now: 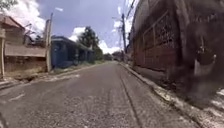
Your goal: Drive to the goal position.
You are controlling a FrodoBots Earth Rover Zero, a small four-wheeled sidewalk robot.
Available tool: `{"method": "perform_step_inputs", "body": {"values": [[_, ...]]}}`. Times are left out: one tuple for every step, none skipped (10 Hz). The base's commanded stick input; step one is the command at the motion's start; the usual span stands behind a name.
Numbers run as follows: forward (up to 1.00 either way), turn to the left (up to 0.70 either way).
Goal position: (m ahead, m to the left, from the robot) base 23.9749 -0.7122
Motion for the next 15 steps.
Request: {"method": "perform_step_inputs", "body": {"values": [[0.7, 0.0], [0.7, 0.0], [0.7, 0.0], [0.7, 0.0], [0.7, 0.0], [0.7, 0.0], [0.7, 0.0], [0.7, 0.0], [0.7, 0.0], [0.7, 0.0], [0.7, 0.0], [0.7, 0.0], [0.7, 0.0], [0.7, 0.0], [0.7, 0.0]]}}
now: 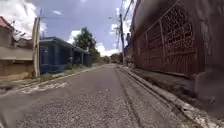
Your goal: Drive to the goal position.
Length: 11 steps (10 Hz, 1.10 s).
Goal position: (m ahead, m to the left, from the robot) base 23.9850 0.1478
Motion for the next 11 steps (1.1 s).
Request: {"method": "perform_step_inputs", "body": {"values": [[0.7, 0.0], [0.7, 0.0], [0.7, 0.0], [0.7, 0.0], [0.7, 0.0], [0.7, 0.0], [0.7, 0.0], [0.7, 0.0], [0.7, 0.0], [0.7, 0.0], [0.7, 0.0]]}}
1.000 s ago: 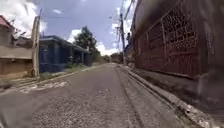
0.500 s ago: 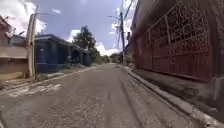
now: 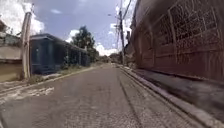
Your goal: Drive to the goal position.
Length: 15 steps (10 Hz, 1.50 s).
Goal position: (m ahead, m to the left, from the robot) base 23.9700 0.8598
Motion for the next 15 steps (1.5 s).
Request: {"method": "perform_step_inputs", "body": {"values": [[0.7, 0.0], [0.7, 0.0], [0.7, 0.0], [0.7, 0.0], [0.7, 0.0], [0.7, 0.0], [0.7, 0.0], [0.7, 0.0], [0.7, 0.0], [0.7, 0.0], [0.7, 0.0], [0.7, 0.0], [0.7, 0.0], [0.7, 0.0], [0.7, 0.0]]}}
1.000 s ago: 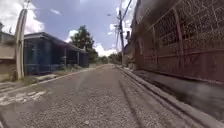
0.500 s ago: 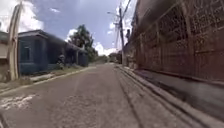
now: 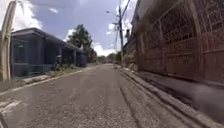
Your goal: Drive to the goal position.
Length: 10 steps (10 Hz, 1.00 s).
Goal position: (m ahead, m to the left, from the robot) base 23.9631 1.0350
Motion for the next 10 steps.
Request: {"method": "perform_step_inputs", "body": {"values": [[0.7, 0.0], [0.7, 0.0], [0.7, 0.0], [0.7, 0.0], [0.7, 0.0], [0.7, 0.0], [0.7, 0.0], [0.7, 0.0], [0.7, 0.0], [0.7, 0.0]]}}
